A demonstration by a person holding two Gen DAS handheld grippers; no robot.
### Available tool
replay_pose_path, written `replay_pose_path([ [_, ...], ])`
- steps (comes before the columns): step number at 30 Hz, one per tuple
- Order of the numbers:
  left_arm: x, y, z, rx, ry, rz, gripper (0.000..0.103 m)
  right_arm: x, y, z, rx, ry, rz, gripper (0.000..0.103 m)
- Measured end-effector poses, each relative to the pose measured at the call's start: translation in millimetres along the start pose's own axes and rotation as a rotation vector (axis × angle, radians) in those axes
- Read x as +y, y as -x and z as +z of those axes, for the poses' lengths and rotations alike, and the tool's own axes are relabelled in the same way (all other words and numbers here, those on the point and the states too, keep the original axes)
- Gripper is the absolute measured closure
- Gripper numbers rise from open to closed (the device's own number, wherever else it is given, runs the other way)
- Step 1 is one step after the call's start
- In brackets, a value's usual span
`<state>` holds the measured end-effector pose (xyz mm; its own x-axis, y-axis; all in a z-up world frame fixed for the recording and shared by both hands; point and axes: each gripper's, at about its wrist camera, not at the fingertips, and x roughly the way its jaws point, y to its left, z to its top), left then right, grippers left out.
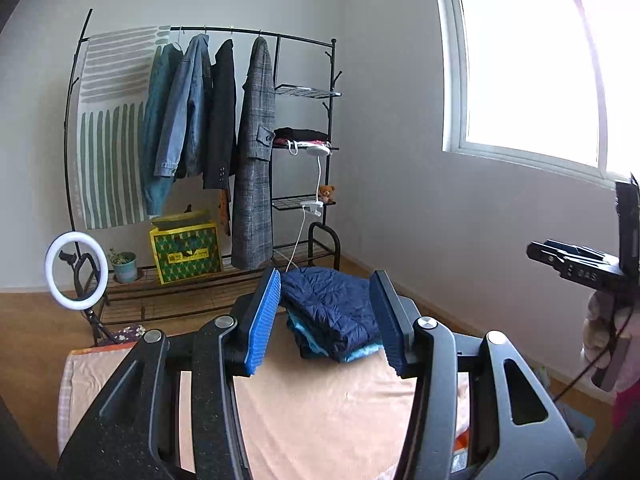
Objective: Fold large clothes
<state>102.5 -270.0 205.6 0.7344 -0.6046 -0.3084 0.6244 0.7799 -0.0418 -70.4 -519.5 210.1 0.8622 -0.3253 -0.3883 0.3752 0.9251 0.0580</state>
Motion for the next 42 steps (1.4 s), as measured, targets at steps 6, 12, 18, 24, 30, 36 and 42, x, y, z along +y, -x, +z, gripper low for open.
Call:
replay_pose_path([
  [6,8,6,-46,0.056,-0.018,0.009,0.053,26,-11,-30,0.035,0.017,-0.001,0.038],
  [12,15,-12,-97,0.122,-0.026,0.024,0.053,59,-34,-70,0.058,0.066,-0.028,0.034],
  [18,22,-40,-139,0.188,-0.001,0.021,0.053,79,-67,-102,0.081,0.064,-0.047,0.031],
  [24,31,-64,-169,0.227,0.037,0.015,0.041,95,-98,-128,0.082,0.083,-0.078,0.025],
  [30,42,-88,-189,0.264,0.052,0.032,0.029,102,-126,-152,0.094,0.076,-0.091,0.017],
  [36,54,-104,-202,0.289,0.068,0.058,0.021,105,-146,-166,0.100,0.091,-0.100,0.012],
  [42,52,-105,-209,0.274,0.038,0.076,0.002,104,-150,-174,0.070,0.106,-0.111,0.000],
])
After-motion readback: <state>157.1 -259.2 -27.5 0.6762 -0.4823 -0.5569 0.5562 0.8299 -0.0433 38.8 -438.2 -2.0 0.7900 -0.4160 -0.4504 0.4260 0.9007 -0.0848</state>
